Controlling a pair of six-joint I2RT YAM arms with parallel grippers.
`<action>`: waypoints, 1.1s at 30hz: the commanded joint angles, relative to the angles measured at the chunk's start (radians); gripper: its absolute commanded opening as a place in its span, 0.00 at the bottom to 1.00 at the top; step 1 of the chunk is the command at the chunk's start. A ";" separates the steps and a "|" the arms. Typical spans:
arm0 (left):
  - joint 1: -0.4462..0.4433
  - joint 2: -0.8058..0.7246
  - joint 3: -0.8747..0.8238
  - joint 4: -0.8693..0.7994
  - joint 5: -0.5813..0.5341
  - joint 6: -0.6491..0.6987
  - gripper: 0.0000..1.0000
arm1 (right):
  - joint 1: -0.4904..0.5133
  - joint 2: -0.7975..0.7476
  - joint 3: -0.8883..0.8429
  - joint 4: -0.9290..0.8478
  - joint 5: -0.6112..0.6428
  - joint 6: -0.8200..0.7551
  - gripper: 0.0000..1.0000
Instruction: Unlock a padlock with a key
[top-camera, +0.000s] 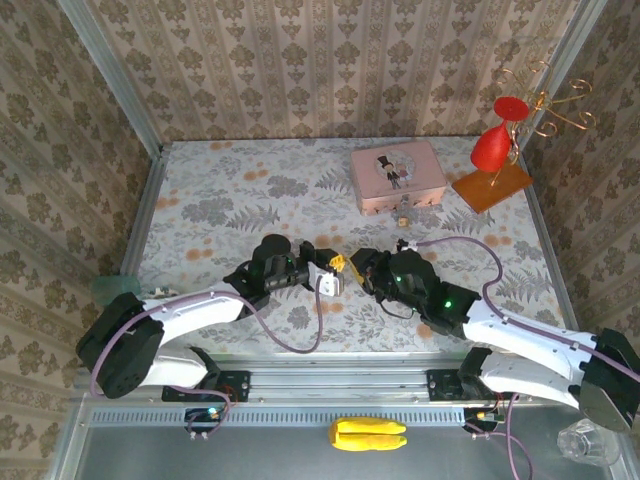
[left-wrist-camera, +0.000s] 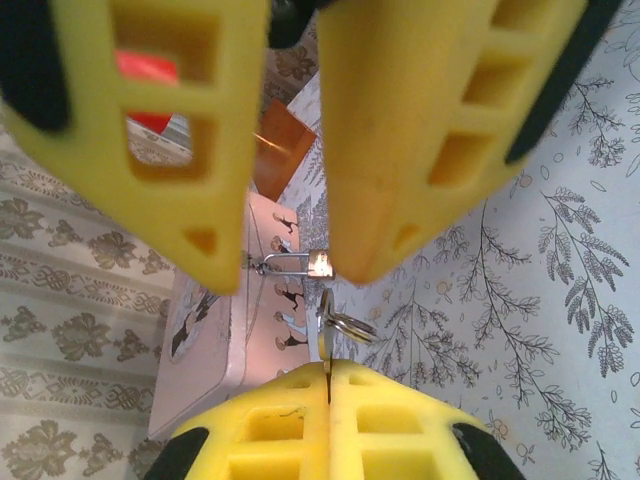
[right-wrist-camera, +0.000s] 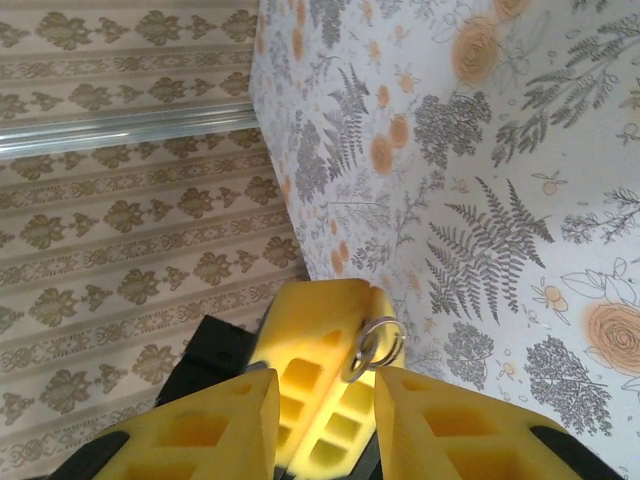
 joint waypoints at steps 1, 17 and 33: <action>-0.011 -0.012 -0.014 0.035 0.018 0.031 0.00 | 0.007 0.009 0.016 0.002 0.047 0.043 0.31; -0.031 0.002 -0.010 0.052 0.013 0.032 0.00 | 0.006 0.014 0.004 -0.006 0.064 0.048 0.16; -0.025 -0.093 -0.008 0.187 -0.215 -0.537 0.43 | -0.038 -0.125 -0.014 -0.153 0.149 -0.108 0.00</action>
